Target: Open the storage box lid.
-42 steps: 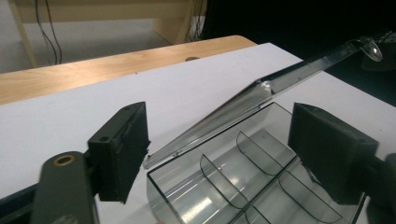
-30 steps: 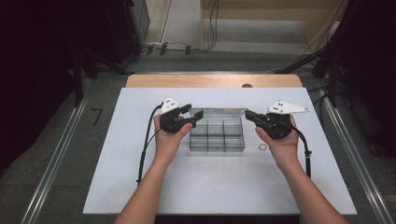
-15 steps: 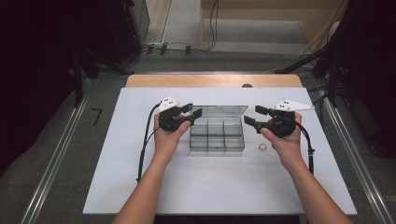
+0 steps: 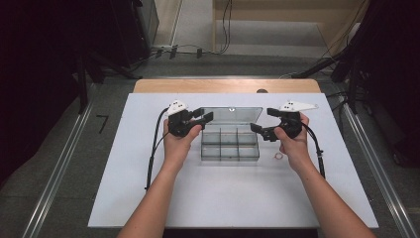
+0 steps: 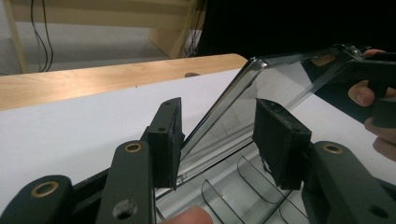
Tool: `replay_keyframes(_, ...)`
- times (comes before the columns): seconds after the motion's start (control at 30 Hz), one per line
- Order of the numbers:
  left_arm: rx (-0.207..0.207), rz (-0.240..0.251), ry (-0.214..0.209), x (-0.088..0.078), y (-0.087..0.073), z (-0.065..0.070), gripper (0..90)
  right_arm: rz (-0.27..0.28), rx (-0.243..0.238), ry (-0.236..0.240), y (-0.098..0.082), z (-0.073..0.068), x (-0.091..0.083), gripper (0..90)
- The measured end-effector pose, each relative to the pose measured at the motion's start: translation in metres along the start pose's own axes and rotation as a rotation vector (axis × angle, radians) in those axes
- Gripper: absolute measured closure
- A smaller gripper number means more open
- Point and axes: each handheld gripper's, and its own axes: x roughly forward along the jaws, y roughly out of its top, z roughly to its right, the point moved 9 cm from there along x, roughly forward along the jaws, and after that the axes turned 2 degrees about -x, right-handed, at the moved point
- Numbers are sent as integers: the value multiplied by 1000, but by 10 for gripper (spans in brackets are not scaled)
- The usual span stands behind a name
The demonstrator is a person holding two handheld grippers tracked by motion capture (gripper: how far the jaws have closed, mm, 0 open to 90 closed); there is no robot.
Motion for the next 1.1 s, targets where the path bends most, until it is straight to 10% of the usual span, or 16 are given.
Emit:
replay_keyframes(0.5,-52,9,2,8,1,-10,559,-9,12,-77,-4,12,20,542)
replay_keyframes(1.1,-73,-21,24,17,-4,-20,620,20,63,-96,-4,24,20,736)
